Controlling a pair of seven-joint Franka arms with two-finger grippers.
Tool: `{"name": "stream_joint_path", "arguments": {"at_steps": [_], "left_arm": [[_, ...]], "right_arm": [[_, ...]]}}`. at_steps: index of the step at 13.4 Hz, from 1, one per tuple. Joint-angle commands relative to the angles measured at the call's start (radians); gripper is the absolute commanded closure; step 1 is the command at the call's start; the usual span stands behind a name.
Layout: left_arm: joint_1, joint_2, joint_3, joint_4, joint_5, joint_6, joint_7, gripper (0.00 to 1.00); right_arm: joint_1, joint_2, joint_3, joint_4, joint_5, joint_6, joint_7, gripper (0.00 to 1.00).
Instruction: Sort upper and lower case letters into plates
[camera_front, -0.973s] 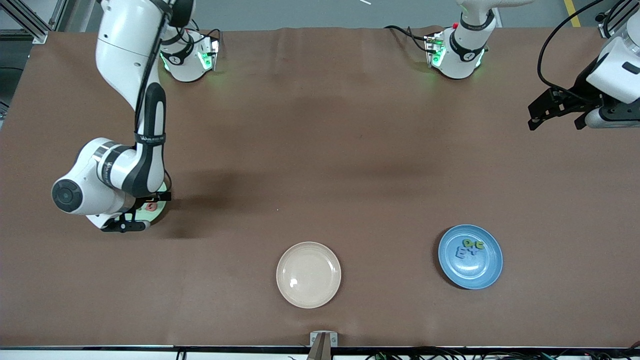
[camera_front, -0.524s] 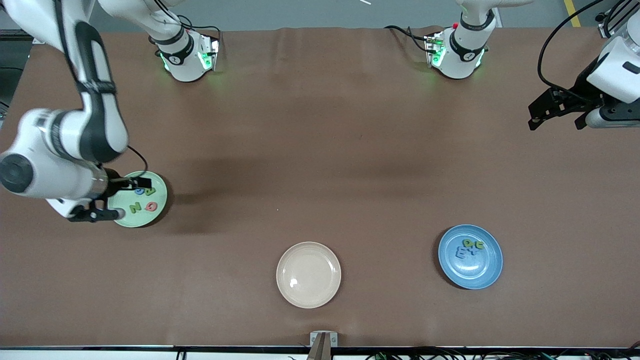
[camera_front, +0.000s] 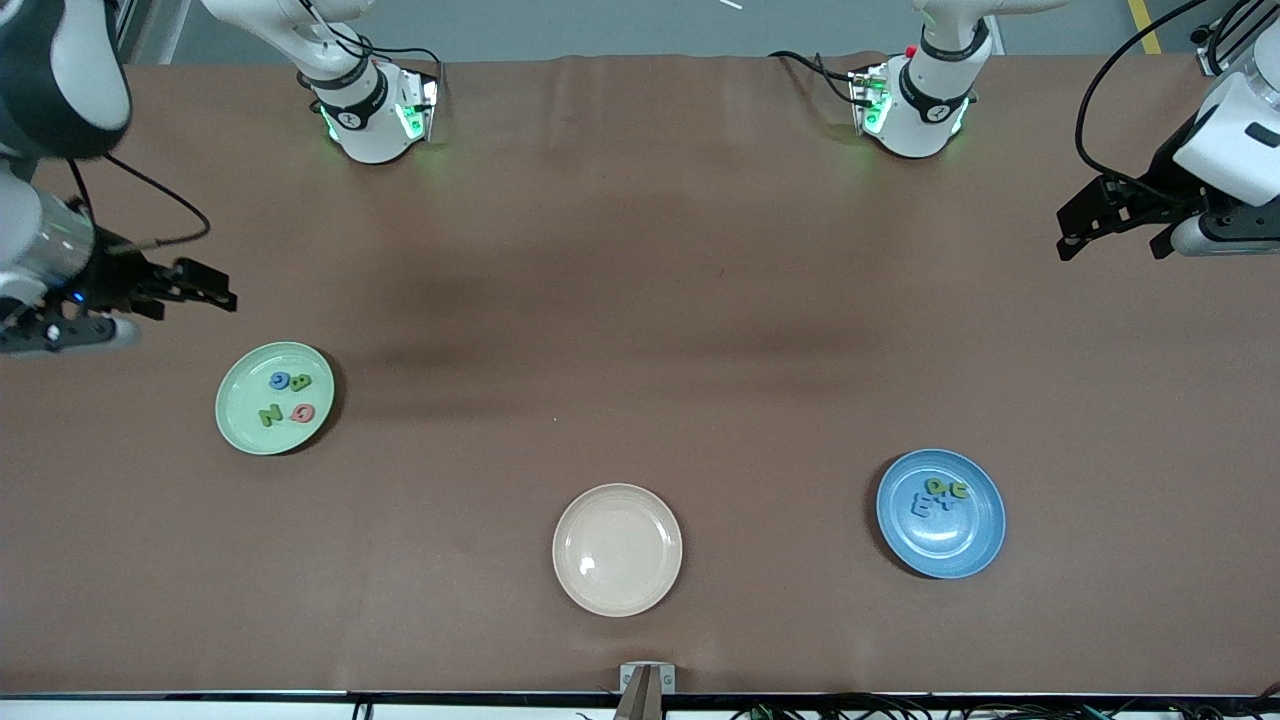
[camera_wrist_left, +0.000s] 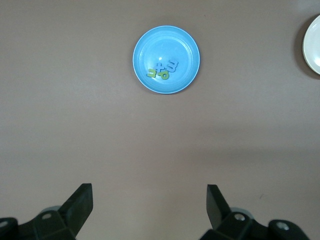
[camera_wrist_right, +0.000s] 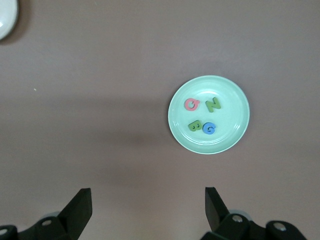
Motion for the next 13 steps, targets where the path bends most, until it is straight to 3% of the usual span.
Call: {"name": "stream_joint_path", "arguments": {"at_steps": [1, 7, 13], "left_arm": [[0.003, -0.007, -0.004, 0.017, 0.017, -0.012, 0.012, 0.0], [0.002, -0.002, -0.002, 0.028, 0.017, -0.015, 0.009, 0.0], [0.002, -0.001, -0.002, 0.045, 0.018, -0.052, 0.004, 0.0]], "right_arm": [[-0.031, -0.014, 0.02, 0.104, -0.022, -0.059, 0.018, 0.01], [-0.073, -0.005, 0.017, 0.233, -0.048, -0.069, 0.095, 0.01], [-0.076, 0.029, 0.017, 0.232, -0.05, -0.072, 0.117, 0.0]]}}
